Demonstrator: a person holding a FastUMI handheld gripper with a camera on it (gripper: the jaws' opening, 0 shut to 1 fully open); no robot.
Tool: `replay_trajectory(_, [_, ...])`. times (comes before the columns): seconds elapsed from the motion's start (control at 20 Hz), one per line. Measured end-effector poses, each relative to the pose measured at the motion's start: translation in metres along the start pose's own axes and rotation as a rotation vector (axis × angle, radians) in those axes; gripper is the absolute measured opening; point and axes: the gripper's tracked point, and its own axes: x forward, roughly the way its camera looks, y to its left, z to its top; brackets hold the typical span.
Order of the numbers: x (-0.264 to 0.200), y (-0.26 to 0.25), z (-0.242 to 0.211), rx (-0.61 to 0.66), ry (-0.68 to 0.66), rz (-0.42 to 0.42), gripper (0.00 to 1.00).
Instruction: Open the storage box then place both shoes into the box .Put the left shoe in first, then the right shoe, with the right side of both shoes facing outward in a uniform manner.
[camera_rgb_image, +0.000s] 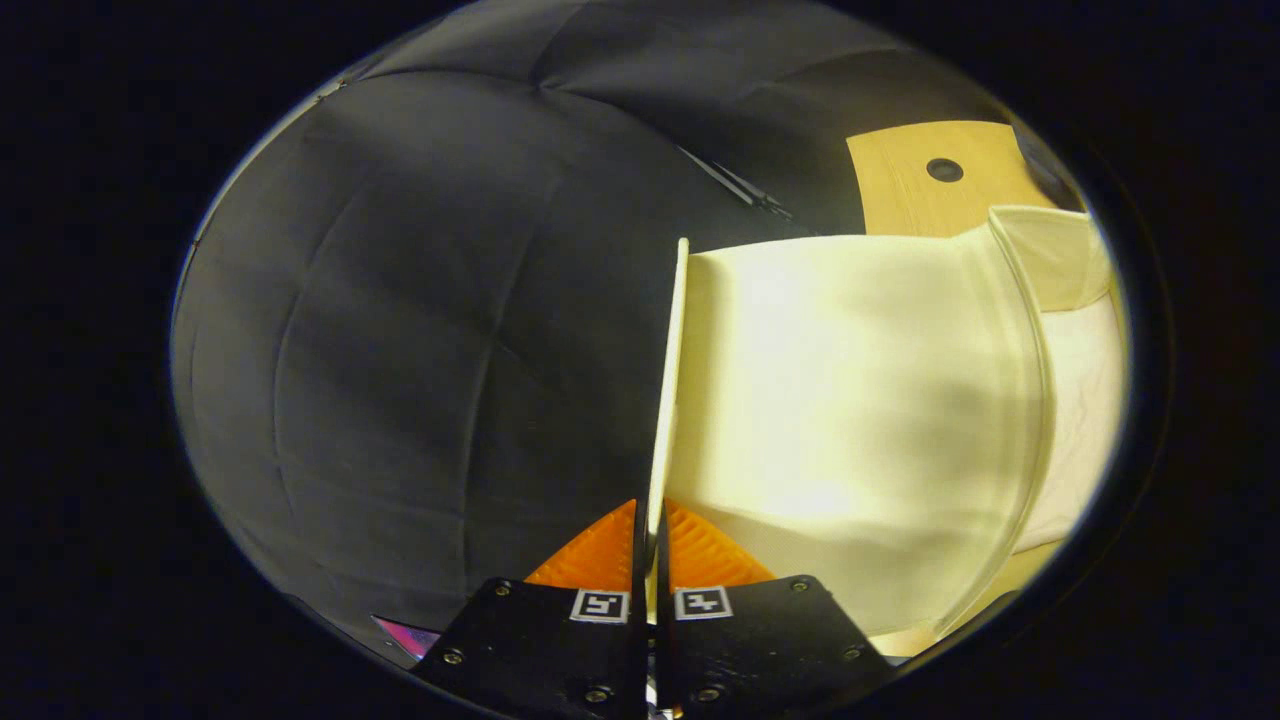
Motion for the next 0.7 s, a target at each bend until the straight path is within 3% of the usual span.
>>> replay_trajectory(0.15, [0.019, -0.015, -0.004, -0.041, 0.009, -0.033, 0.09])
replay_trajectory(0.2, [0.021, -0.023, -0.007, -0.049, 0.010, -0.055, 0.19])
replay_trajectory(0.25, [0.019, -0.031, -0.008, -0.051, 0.012, -0.096, 0.41])
replay_trajectory(0.35, [0.010, -0.033, -0.003, -0.069, -0.001, -0.118, 0.66])
replay_trajectory(0.4, [0.003, -0.038, 0.001, -0.091, -0.012, -0.126, 0.72])
replay_trajectory(0.5, [-0.019, -0.044, 0.010, -0.154, -0.035, -0.135, 0.94])
replay_trajectory(0.7, [-0.080, -0.060, 0.023, -0.269, -0.087, -0.154, 0.96])
